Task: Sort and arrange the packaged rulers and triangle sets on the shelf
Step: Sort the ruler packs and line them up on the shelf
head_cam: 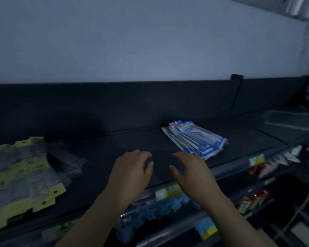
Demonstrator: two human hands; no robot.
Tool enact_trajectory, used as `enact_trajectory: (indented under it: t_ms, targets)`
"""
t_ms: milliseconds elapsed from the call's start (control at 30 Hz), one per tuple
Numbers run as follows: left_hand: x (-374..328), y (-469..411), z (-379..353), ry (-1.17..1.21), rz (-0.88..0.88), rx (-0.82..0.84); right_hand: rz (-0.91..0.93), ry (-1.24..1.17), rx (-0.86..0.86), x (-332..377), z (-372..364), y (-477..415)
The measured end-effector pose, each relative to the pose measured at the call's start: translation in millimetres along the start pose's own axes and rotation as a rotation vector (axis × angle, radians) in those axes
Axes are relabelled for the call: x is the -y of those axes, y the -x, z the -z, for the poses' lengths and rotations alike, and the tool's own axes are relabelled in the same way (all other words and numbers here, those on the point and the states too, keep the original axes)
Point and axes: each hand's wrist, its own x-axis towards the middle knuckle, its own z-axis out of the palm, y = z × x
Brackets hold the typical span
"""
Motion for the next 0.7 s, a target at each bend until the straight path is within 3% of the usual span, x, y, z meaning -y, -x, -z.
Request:
enact_trajectory:
  t_ms: [300,700]
  targets:
    - [-106.4,-54.4,-77.2,0.123,-0.142,0.079,-0.201,0.047,-0.067,-120.4,56.0,24.7]
    - [-268.7,-148.0,-195.8,0.195,-0.235,0.062,-0.291,0.1,-0.117,-315.5,139.1,25.2]
